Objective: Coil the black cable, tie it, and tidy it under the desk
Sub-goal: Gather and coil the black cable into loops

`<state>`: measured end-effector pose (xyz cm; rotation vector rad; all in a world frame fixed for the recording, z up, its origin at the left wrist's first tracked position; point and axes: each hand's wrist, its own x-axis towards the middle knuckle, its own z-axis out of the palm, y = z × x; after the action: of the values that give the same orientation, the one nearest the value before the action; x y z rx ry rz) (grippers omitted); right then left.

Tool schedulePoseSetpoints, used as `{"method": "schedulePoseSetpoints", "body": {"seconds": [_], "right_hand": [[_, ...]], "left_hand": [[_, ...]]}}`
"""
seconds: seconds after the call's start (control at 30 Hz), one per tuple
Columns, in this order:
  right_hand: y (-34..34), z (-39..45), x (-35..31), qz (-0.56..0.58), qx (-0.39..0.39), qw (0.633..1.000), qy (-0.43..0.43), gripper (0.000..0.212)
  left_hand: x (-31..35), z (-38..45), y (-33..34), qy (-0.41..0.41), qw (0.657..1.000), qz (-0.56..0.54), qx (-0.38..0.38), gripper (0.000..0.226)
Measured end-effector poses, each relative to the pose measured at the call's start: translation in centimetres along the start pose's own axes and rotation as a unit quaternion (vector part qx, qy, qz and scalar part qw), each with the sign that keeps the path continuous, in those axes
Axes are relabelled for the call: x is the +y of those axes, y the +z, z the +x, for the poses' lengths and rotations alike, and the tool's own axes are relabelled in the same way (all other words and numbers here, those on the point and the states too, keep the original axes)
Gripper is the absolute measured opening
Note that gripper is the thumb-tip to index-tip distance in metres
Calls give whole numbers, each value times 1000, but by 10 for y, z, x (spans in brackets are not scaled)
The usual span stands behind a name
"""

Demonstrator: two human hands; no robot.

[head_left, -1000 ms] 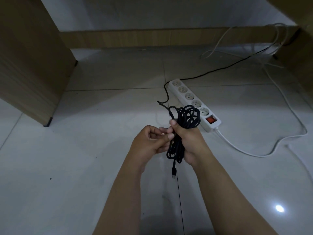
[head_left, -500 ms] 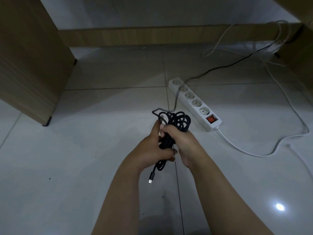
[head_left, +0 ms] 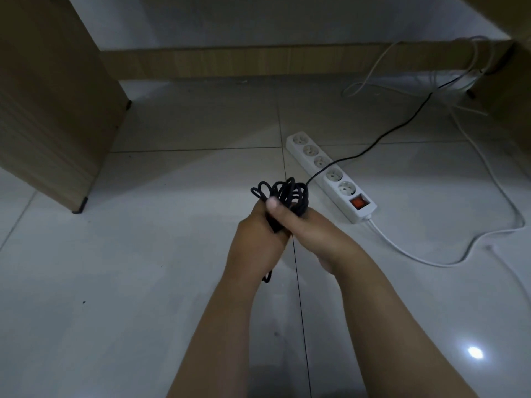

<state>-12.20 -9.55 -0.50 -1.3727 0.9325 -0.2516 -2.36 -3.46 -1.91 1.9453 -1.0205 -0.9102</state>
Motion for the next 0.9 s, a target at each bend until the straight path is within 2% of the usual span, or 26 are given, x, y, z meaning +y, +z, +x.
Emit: {"method": "schedulePoseSetpoints", "body": {"seconds": [0.03,0.07,0.1,0.17,0.2,0.27,0.3,0.37,0.43,0.5,0.57,0.67,0.73,0.8,0.9], "right_hand": [[-1,-1,0,35,-2,999,5,82],[0,1,2,82,23,996,9,96],[2,3,3,142,65,988,9,101],[3,11,8,231,184,955,2,90],[3,12,9,238,230,944,-11,76],[0,17,16,138,267,952,-58,34],[-1,18,18,54,245,964,-85,29],[0,18,19,-123,167,975,-86,38],[5,17,17,-267,131,952,-71,31],[7,16,18,-336,156,926,-76,23],[3,13,19,-279,221,930,-89,24],[-7,10,15,-99,274,951,-107,30],[-7,9,12,-27,289,951,-106,24],[-1,7,9,24,301,947,-109,20],[8,6,11,96,271,951,-112,23]], "left_hand": [[1,0,-1,1,1000,-4,3,22],[2,0,-2,1,1000,-4,7,22],[2,0,-4,0,1000,-4,12,23],[0,1,-8,-3,1000,-11,22,24],[-1,1,-12,-6,1000,-13,21,24],[-3,0,-21,-5,999,-32,-2,21],[-3,-1,-25,-4,998,-50,-24,23],[-1,-5,-29,1,993,-87,-75,26],[2,-9,-30,13,986,-121,-117,23],[3,-11,-32,25,981,-141,-130,18],[-2,-9,-34,29,981,-155,-113,22],[-10,-1,-31,23,987,-150,-56,20],[-11,3,-19,19,990,-140,-8,11],[-7,5,-4,15,988,-148,36,15],[5,10,17,-3,973,-219,72,18]]}}
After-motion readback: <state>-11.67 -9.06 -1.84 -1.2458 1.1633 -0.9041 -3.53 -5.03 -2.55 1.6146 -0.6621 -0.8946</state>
